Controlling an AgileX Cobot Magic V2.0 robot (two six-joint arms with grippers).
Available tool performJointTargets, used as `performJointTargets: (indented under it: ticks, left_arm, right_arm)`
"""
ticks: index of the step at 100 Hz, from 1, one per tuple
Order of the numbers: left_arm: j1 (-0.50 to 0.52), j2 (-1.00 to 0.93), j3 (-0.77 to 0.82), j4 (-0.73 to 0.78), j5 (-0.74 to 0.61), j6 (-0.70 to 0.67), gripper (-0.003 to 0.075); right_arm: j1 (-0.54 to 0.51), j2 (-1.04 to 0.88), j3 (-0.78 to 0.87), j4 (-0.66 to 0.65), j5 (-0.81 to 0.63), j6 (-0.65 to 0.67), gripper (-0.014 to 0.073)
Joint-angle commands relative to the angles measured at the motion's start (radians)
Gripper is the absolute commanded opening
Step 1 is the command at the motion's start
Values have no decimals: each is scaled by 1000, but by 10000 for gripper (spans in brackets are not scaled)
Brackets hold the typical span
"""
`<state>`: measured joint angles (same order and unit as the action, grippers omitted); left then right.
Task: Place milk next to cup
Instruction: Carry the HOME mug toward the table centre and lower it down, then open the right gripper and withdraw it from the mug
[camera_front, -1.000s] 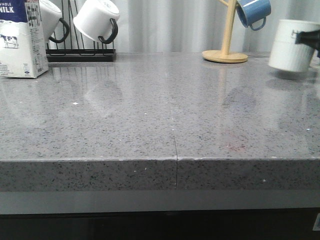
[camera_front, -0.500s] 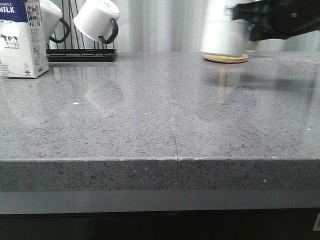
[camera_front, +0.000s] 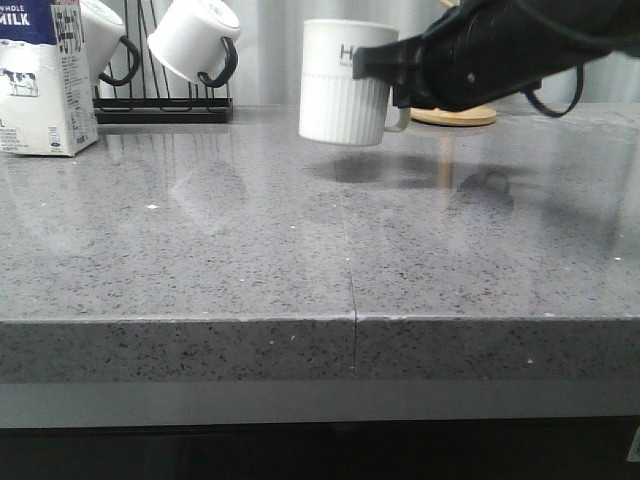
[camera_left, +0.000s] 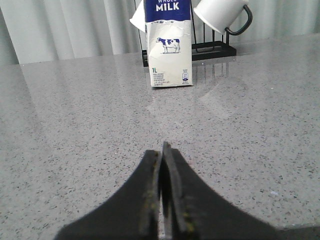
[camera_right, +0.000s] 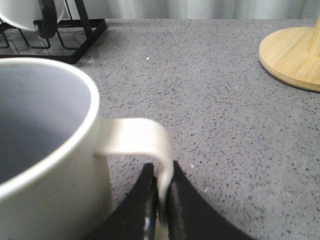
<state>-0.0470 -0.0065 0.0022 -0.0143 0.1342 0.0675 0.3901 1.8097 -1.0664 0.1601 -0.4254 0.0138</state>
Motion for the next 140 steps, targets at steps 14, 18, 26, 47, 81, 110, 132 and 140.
performJointTargets:
  ticks: [14, 18, 26, 47, 81, 110, 132, 140]
  left_arm:
    - [0, -30, 41, -7, -80, -10, -21]
    - [0, -30, 41, -7, -80, -10, -21]
    - [0, -30, 41, -7, -80, -10, -21]
    - [0, -30, 41, -7, -80, -10, -21]
    - [0, -30, 41, -7, -80, -10, -21]
    - [0, -30, 41, -7, -80, -10, -21]
    - [0, -30, 41, -7, -80, -10, -21]
    - [0, -30, 41, -7, -80, -10, -21]
  right_arm:
    - [-2, 21, -33, -11, -183, -7, -67]
    - [-2, 25, -33, -11, -177, -7, -66]
    - [-2, 30, -33, -11, -167, -7, -48]
    - [-2, 30, -33, -11, -161, -7, 233]
    - [-2, -33, 52, -11, -180, -7, 266]
    - [-2, -252, 290, -12, -186, -14, 132]
    - [-2, -513, 453, -12, -79, -14, 7]
    - [-2, -612, 500, -14, -17, -14, 3]
